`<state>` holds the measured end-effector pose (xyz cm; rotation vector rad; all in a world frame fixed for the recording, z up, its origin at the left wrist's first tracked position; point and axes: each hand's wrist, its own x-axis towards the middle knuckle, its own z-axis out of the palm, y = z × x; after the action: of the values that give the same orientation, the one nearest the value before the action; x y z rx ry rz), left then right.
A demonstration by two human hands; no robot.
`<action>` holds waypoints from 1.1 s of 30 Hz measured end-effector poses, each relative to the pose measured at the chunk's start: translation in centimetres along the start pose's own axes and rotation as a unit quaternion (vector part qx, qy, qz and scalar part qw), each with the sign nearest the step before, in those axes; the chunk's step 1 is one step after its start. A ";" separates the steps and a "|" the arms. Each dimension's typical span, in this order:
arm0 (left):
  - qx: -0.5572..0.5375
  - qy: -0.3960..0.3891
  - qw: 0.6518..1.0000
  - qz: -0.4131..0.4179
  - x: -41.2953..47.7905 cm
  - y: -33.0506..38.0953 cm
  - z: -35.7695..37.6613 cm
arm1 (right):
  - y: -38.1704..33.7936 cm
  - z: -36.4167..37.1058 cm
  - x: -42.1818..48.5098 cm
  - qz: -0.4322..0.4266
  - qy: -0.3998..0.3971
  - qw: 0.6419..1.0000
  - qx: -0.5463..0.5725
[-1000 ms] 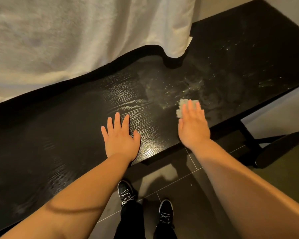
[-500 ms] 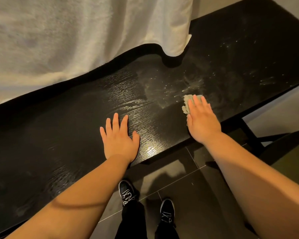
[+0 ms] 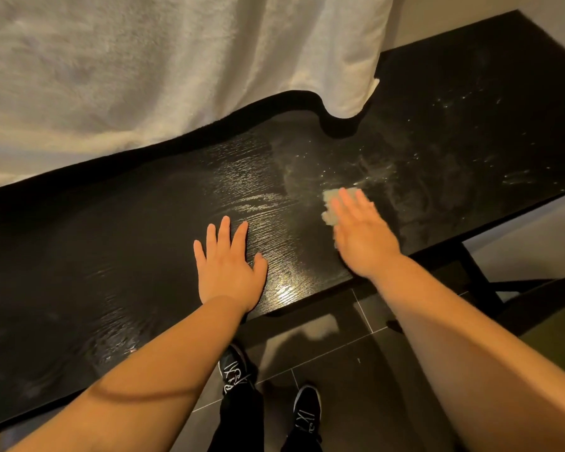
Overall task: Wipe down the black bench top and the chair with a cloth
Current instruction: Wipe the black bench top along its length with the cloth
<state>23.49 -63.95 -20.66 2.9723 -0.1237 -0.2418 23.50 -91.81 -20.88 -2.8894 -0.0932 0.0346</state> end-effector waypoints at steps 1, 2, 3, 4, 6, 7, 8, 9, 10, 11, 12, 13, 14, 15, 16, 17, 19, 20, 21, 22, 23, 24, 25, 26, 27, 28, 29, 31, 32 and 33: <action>-0.001 0.001 1.000 0.000 0.0 0.0 0.0 | 1.2 -0.4 0.2 0.042 0.003 0.999 0.001; -0.002 0.002 1.000 0.000 0.0 0.0 0.0 | 1.9 -0.4 0.4 0.076 -0.002 0.997 -0.004; -0.002 0.003 1.000 -0.001 0.0 0.0 0.0 | 1.8 -0.4 0.5 0.101 -0.007 0.995 -0.010; -0.002 0.002 1.000 -0.001 0.0 0.1 0.0 | 1.0 -0.2 0.7 0.120 -0.005 0.993 -0.009; 0.000 0.001 1.000 -0.002 0.0 0.1 0.0 | -2.2 0.3 0.7 0.103 0.002 0.995 -0.009; 0.001 0.001 1.000 -0.002 0.0 0.1 0.0 | -4.3 0.8 0.5 0.059 -0.003 0.998 -0.015; 0.002 0.001 1.000 -0.003 0.1 0.1 -0.1 | -6.3 1.5 0.2 0.001 -0.012 1.000 -0.018; 0.003 0.002 1.000 -0.004 0.1 0.2 -0.1 | -8.0 2.2 -0.2 -0.055 -0.027 0.998 -0.019; 0.004 0.003 1.000 -0.004 0.1 0.2 -0.1 | -9.1 2.7 -0.6 -0.100 -0.038 0.994 -0.012; 0.003 0.005 1.000 -0.004 0.1 0.2 0.0 | -9.5 2.8 -0.5 -0.133 -0.046 0.990 -0.001; 0.003 0.007 1.000 -0.003 0.1 0.2 0.0 | -9.0 2.6 -0.2 -0.155 -0.048 0.987 0.012; 0.001 0.007 1.000 -0.003 0.1 0.1 0.0 | -7.9 2.3 0.2 -0.160 -0.050 0.986 0.017; -0.001 0.006 1.000 -0.003 0.1 0.1 0.0 | -6.4 1.8 0.6 -0.145 -0.049 0.988 0.013; -0.002 0.005 1.000 -0.004 0.0 0.1 0.0 | -4.6 1.2 1.1 -0.111 -0.038 0.993 0.005; -0.002 0.003 1.000 -0.005 0.0 0.1 0.0 | -2.5 0.6 1.4 -0.060 -0.021 0.998 -0.002; -0.001 0.002 1.000 -0.006 0.0 0.1 -0.1 | -0.3 0.0 1.6 -0.007 -0.009 1.000 -0.009; -0.002 0.002 1.000 -0.005 0.0 0.1 -0.1 | 2.8 -0.9 1.4 0.078 -0.005 0.997 -0.016; -0.001 0.003 1.000 -0.004 0.0 0.1 -0.1 | 3.2 -1.0 1.4 0.107 -0.010 0.994 -0.022; 0.000 0.002 1.000 -0.004 0.1 0.1 -0.1 | 2.7 -1.0 1.4 0.126 -0.011 0.992 -0.023; 0.001 -0.001 1.000 -0.005 0.1 0.1 -0.1 | 1.4 -0.9 1.5 0.132 -0.008 0.991 -0.016; 0.000 -0.002 1.000 -0.006 0.0 0.0 -0.1 | -0.4 -0.5 1.5 0.115 -0.009 0.993 -0.011; 0.000 -0.001 1.000 -0.006 0.0 0.1 0.0 | -2.5 0.1 1.4 0.077 -0.014 0.997 -0.011; -0.001 0.001 1.000 -0.006 0.0 0.1 -0.1 | -4.7 0.7 1.3 0.029 -0.023 0.999 -0.013; -0.002 0.004 1.000 -0.007 0.1 0.1 -0.1 | -6.6 1.4 1.1 -0.020 -0.033 0.999 -0.014; -0.003 0.007 1.000 -0.008 0.1 0.2 -0.1 | -8.1 2.1 1.1 -0.061 -0.042 0.997 -0.015; -0.004 0.009 1.000 -0.009 0.1 0.2 0.0 | -8.9 2.4 1.1 -0.091 -0.049 0.995 -0.013; -0.003 0.010 1.000 -0.009 0.1 0.2 0.0 | -9.1 2.2 1.4 -0.119 -0.053 0.992 -0.006; -0.004 0.005 1.000 -0.007 0.1 0.1 0.0 | -7.3 1.7 2.2 -0.145 -0.044 0.988 0.010; -0.006 0.003 1.000 -0.007 0.1 0.1 -0.1 | -5.9 1.1 2.7 -0.122 -0.033 0.992 0.011; -0.005 0.001 1.000 -0.008 0.1 0.1 -0.1 | -3.9 0.8 3.1 -0.077 -0.019 0.997 0.005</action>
<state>23.60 -64.02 -20.55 2.9641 -0.0983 -0.2408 26.34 -87.60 -20.69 -2.8628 -0.3214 0.0612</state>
